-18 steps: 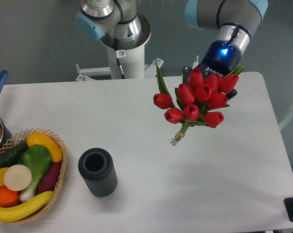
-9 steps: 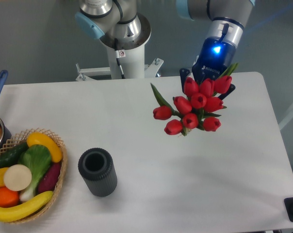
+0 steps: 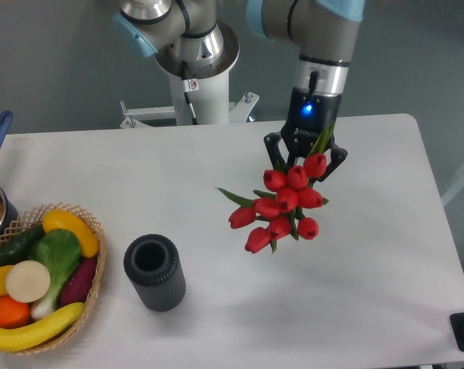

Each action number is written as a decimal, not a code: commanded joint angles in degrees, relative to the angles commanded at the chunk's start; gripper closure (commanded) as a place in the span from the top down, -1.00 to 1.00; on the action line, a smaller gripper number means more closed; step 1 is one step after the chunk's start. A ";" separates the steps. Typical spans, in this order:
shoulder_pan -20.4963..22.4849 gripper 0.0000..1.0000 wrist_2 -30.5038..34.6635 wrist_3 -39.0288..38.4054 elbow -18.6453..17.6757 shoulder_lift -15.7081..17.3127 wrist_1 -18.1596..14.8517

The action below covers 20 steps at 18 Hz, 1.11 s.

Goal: Place the flowers on the table
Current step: 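Lower the held tulips down onto the table surface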

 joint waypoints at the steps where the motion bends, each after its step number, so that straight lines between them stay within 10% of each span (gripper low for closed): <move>1: -0.87 -0.42 2.19 0.70 -0.26 -0.44 -0.27; 10: -3.95 -0.41 17.67 4.40 -0.62 -7.55 -2.38; 20: -5.01 -0.40 19.18 6.33 0.79 -14.67 -2.29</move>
